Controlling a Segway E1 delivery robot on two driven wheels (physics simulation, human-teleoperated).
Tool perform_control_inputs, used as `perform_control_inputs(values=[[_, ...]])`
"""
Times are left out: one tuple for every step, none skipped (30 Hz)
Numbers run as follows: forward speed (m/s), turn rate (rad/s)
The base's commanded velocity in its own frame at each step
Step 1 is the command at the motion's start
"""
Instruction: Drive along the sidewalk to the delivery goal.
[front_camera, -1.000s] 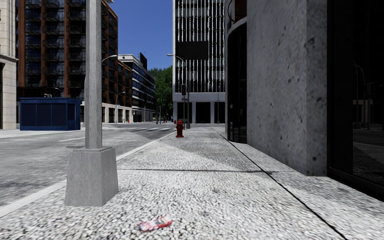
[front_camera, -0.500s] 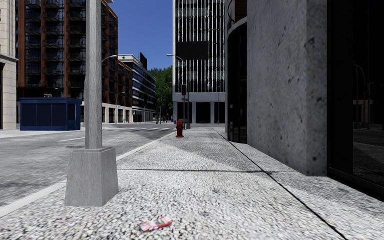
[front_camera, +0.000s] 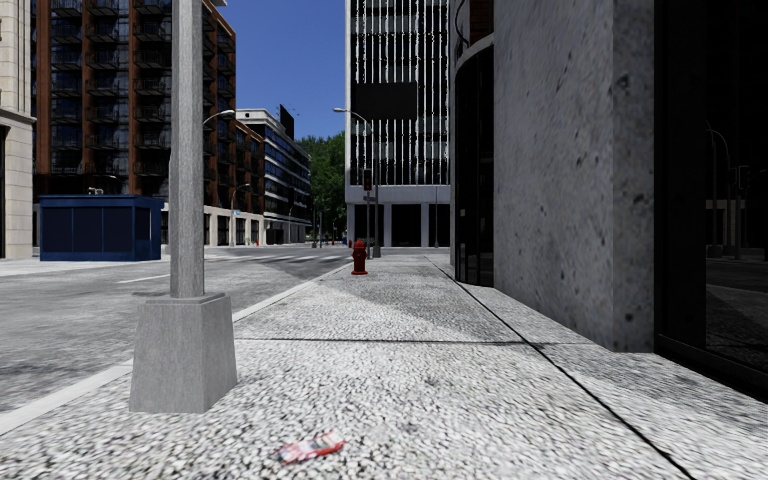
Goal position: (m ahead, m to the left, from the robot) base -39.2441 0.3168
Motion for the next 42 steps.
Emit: perform_control_inputs(values=[[0.01,0.00],[0.00,0.00],[0.00,0.00],[0.00,0.00],[0.00,0.00],[0.00,0.00],[0.00,0.06],[0.00,0.06],[0.00,0.08],[0.00,0.11],[0.00,0.17],[0.00,0.17],[0.00,0.22],[0.00,0.34],[0.00,0.34],[0.00,0.43],[0.00,0.46],[0.00,0.47],[0.00,0.47],[0.00,0.47],[0.00,0.47],[0.00,0.47],[0.00,0.47],[0.00,0.47],[0.00,0.47],[0.00,0.47],[0.00,0.47],[0.00,0.47],[0.00,0.47],[0.00,0.47],[0.00,0.47],[0.00,0.47],[0.00,0.47],[0.00,0.47],[0.00,0.47],[0.00,0.47],[0.00,0.47],[0.00,0.47],[0.00,0.47],[0.00,0.47],[0.00,0.47],[0.00,0.47]])
